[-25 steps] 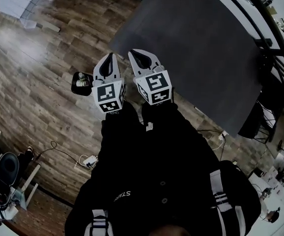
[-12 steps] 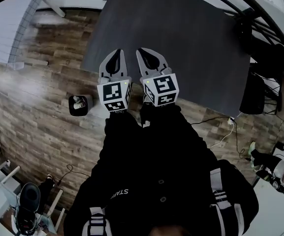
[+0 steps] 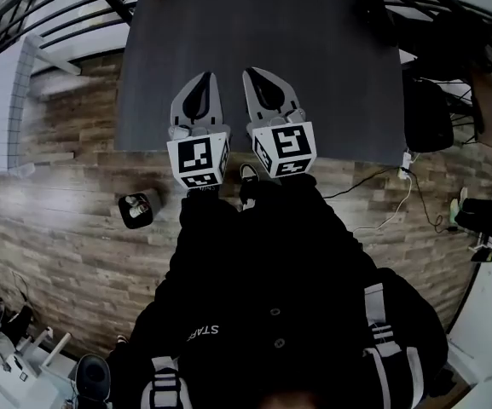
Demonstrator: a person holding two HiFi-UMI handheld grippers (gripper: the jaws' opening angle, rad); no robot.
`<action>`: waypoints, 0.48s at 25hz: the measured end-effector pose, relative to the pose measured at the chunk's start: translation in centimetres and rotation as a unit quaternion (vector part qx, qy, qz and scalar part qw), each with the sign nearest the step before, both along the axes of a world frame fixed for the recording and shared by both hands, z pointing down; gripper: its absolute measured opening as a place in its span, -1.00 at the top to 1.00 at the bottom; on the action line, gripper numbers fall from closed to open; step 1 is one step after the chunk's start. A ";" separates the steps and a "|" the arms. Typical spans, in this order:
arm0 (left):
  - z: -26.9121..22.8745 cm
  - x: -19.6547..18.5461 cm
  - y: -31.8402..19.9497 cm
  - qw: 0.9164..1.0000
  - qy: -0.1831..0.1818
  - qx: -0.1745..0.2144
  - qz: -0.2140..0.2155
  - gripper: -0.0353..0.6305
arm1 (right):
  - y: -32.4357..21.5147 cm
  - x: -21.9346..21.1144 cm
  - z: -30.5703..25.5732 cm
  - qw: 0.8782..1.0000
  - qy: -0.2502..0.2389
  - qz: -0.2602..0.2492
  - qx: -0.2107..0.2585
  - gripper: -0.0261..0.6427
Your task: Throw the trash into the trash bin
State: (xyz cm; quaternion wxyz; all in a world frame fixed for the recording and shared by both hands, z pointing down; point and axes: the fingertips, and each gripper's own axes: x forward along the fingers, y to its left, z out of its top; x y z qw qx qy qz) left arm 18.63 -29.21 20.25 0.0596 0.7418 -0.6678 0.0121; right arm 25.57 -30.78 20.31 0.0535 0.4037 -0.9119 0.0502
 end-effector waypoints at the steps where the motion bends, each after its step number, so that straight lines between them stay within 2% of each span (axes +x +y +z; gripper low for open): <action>1: -0.5 1.1 -0.3 1.000 -0.001 0.005 0.008 0.89 | -0.1 1.1 -0.5 1.000 -0.001 0.009 0.005 0.88; 6: -2.8 5.1 -0.9 0.998 -0.006 0.032 0.046 0.89 | -0.1 4.9 -2.4 0.999 0.002 0.047 0.021 0.88; 12: -5.1 6.3 -1.1 0.995 -0.008 0.052 0.083 0.89 | 0.5 6.3 -4.6 0.996 0.001 0.080 0.036 0.88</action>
